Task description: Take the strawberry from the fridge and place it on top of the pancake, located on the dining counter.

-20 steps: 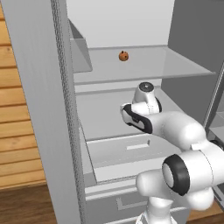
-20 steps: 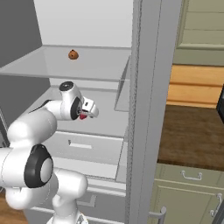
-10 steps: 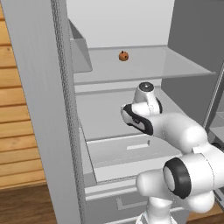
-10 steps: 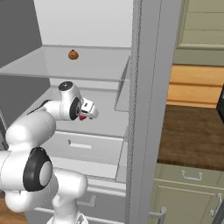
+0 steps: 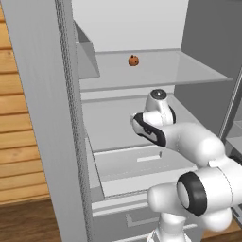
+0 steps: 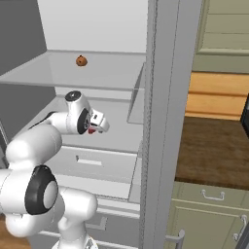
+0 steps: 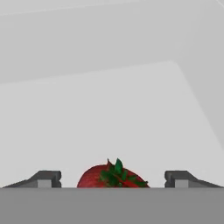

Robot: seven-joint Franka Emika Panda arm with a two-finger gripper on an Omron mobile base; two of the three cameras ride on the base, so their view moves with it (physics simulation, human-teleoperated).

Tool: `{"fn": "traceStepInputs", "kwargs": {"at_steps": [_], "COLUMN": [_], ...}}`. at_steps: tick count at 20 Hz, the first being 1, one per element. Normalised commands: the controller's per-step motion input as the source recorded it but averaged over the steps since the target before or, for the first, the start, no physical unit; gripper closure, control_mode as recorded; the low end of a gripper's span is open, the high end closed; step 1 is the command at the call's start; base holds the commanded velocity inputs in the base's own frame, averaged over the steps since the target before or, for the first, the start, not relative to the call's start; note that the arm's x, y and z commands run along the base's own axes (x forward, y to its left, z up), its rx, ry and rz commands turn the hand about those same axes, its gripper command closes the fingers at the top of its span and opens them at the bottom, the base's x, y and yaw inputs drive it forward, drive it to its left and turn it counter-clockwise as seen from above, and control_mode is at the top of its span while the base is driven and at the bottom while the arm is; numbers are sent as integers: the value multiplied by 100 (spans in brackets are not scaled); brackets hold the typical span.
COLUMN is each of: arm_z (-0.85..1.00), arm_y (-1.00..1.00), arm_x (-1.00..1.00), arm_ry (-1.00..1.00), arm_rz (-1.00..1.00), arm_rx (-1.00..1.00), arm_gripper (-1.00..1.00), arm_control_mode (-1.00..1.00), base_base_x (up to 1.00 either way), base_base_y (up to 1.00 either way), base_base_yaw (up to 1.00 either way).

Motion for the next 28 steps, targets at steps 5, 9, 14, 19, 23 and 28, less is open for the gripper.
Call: {"fn": "traceStepInputs", "kwargs": {"at_steps": [5,9,14,19,23,28], "arm_z": [-59,-49,-2,44,96,94], "arm_y": [0,0,0,0,0,0], "arm_x": [0,-8,-39,-89,-80,-78], "arm_ry": [1,-5,-5,-8,0,8], "arm_rz": [0,0,0,1,2,12], "arm_rx": [0,0,0,3,3,0], "arm_gripper": [100,100,100,100,100,100], "arm_control_mode": [-100,-100,-100,-100,-100,-100], "base_base_x": [0,0,0,0,0,0], "base_base_y": [0,0,0,0,0,0], "base_base_yaw": [0,0,0,0,0,0]}}
